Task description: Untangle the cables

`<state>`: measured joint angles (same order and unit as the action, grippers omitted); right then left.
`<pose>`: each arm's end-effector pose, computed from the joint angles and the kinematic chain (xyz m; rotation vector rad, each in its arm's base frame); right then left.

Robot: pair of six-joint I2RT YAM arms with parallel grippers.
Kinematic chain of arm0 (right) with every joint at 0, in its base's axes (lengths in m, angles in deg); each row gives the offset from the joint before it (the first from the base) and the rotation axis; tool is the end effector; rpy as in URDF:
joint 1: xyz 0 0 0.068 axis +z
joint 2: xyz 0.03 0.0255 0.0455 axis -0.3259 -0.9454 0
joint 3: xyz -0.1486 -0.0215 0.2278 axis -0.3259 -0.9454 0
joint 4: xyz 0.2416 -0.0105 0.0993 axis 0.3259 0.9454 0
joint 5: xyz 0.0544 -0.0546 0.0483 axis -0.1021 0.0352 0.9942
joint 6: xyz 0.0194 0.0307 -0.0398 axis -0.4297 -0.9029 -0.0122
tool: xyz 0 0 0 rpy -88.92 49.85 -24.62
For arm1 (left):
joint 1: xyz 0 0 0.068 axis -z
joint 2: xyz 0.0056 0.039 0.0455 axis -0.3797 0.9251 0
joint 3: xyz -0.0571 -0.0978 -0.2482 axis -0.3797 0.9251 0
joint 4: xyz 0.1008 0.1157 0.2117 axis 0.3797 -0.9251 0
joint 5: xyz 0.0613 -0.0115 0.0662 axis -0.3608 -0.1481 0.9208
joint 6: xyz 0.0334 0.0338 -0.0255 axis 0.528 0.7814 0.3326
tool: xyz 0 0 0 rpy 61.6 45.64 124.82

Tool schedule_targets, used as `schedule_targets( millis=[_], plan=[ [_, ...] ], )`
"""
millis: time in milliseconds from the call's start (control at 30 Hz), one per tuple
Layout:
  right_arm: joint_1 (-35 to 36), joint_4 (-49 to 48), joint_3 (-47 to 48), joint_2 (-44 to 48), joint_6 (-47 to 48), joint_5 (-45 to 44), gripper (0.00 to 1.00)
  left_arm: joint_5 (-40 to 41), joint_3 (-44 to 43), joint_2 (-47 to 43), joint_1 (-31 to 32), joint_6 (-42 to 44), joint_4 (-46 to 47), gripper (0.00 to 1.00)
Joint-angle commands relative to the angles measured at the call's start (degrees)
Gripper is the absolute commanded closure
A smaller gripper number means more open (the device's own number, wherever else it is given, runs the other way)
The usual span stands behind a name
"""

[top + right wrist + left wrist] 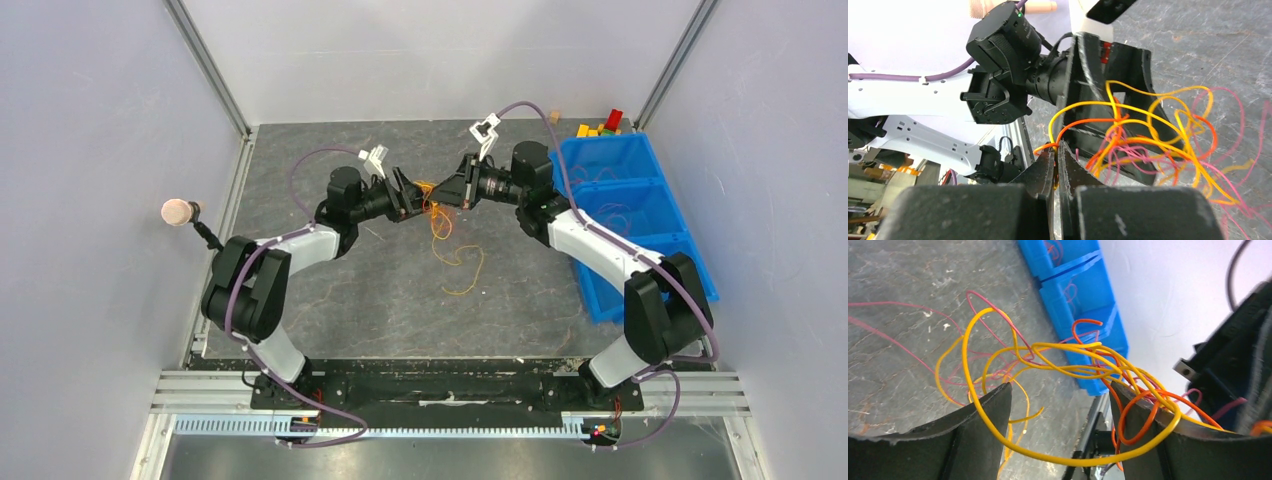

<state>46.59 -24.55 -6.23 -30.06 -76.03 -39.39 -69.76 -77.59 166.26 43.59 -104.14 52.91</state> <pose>0.3106 0.1902 0.3108 -0.4245 1.8433 1.5109 0.3300 -0.1521 0.2211 0.0224 2.0086 -1.4534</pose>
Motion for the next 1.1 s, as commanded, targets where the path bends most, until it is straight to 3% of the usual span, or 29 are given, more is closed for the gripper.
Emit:
schedule_targets(
  millis=[0,367,533,667,867,1000,1067],
  plan=[
    [-1.26,-0.11,0.7,3.15,1.38,-0.01,1.0,-6.63,2.02,-4.43,-3.03,-7.19,8.52,0.21],
    [-1.41,0.6,0.96,2.78,2.45,-0.96,1.0,-8.84,8.0,-16.35,-7.68,0.38,-4.96,0.18],
    [-0.78,-0.29,-0.24,2.7,1.71,-0.37,1.0,-5.06,6.15,-14.36,-5.22,-3.17,-1.06,0.18],
    [0.38,-3.1,-0.36,2.63,-0.63,0.72,1.0,1.2,2.35,-10.81,-1.43,-1.59,-4.23,0.18],
    [1.23,-6.12,-0.03,2.24,-4.45,1.38,1.0,3.99,-4.07,-2.63,0.81,-8.6,2.59,0.2],
    [1.21,-10.28,2.83,1.62,-9.5,1.26,1.0,12.94,-8.49,1.93,2.23,-6.53,-11.72,0.37],
    [1.17,-10.95,6.38,1.36,-11.19,0.51,1.0,16.51,-9.39,4.31,2.24,-4.35,-20.21,0.38]
  ],
)
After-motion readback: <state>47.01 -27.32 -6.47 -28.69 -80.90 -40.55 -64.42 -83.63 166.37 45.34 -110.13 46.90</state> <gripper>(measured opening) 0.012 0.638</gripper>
